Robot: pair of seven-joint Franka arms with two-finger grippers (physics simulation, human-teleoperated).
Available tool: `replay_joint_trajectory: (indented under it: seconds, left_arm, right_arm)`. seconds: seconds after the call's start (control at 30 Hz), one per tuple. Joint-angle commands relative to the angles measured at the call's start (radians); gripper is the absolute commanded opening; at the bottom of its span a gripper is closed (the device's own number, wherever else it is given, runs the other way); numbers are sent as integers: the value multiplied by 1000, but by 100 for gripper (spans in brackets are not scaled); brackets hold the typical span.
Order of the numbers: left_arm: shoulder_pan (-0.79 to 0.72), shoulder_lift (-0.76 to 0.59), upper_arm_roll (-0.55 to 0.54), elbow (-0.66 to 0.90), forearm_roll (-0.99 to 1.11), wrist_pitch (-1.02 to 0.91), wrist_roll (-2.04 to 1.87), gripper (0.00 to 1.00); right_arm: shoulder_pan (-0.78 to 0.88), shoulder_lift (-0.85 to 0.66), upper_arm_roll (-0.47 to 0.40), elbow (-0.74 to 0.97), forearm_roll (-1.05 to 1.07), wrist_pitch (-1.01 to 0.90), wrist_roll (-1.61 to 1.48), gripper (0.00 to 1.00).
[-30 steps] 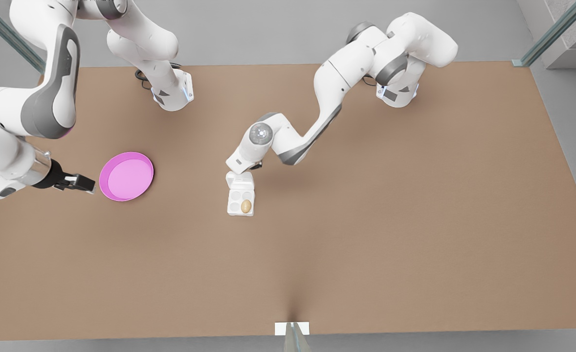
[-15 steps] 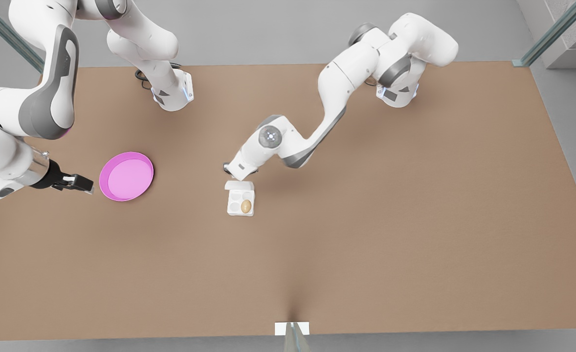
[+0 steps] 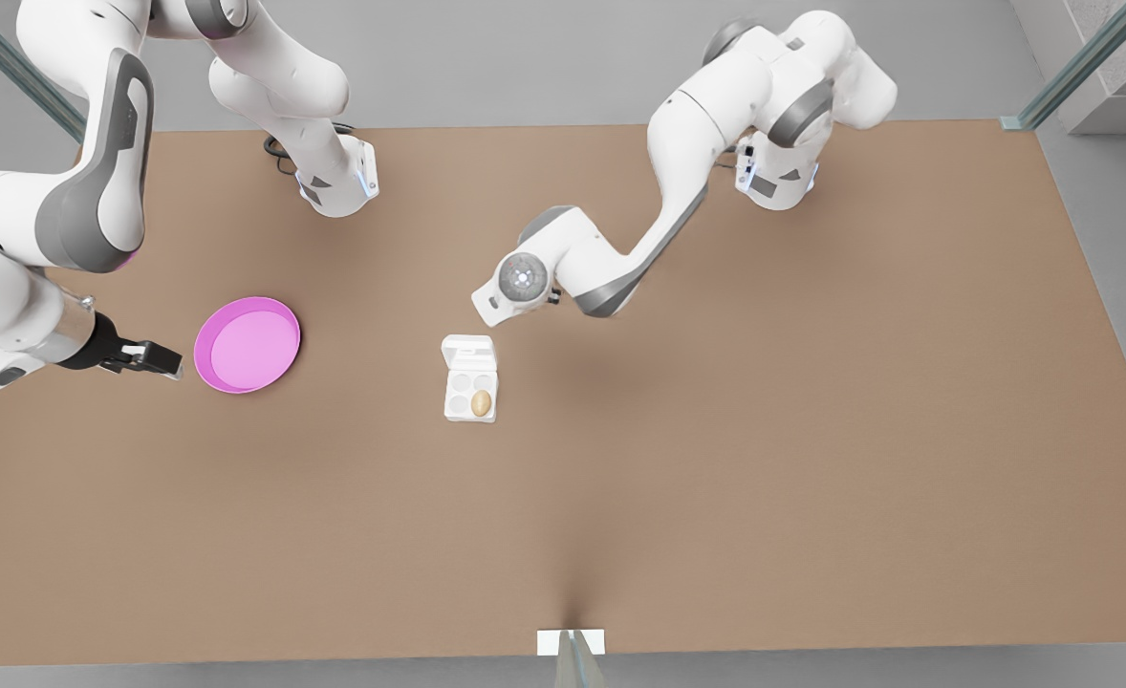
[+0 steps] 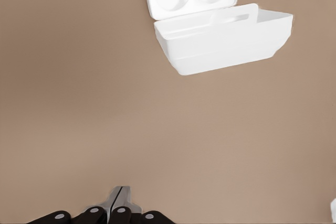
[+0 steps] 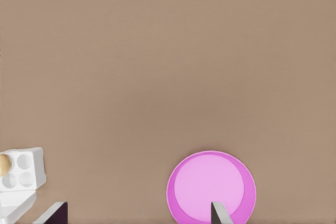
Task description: Pack egg into the box and close the box lid
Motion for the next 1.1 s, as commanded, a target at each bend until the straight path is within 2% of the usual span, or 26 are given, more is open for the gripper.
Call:
replay_joint_trajectory:
  seconds: [0.0,0.3,0.67,0.87,0.9,0.93,0.97,1.0,1.03,1.07]
  left_arm:
    - [-12,8,0,2,-22,31,-24,21]
    - [-36,106,3,5,-19,386,-64,21]
    - [-30,164,0,65,-85,573,-72,21]
    - [-9,195,-2,127,-128,591,-72,21]
    - [7,181,4,127,-126,532,-59,21]
    - [62,101,14,127,-117,244,-55,21]
    - [212,-46,14,127,-108,-154,-50,43]
    - [398,-187,14,127,19,-402,-12,100]
    - [504,-279,21,125,194,-539,175,100]
    - [544,-340,124,122,217,-607,227,100]
  right_arm:
    - [0,0,1,0,0,0,0,100]
    - [-2,0,1,0,0,0,-2,100]
    - [-1,8,0,2,2,0,-2,100]
    - [-2,12,0,3,3,0,-2,100]
    - [-2,14,0,3,3,0,-2,100]
    - [-2,14,0,3,3,0,-2,100]
    - [-2,14,0,3,3,0,-2,100]
    - [-2,14,0,3,3,0,-2,100]
    - [-2,14,0,3,3,0,-3,100]
    - [-2,14,0,3,3,0,-3,100]
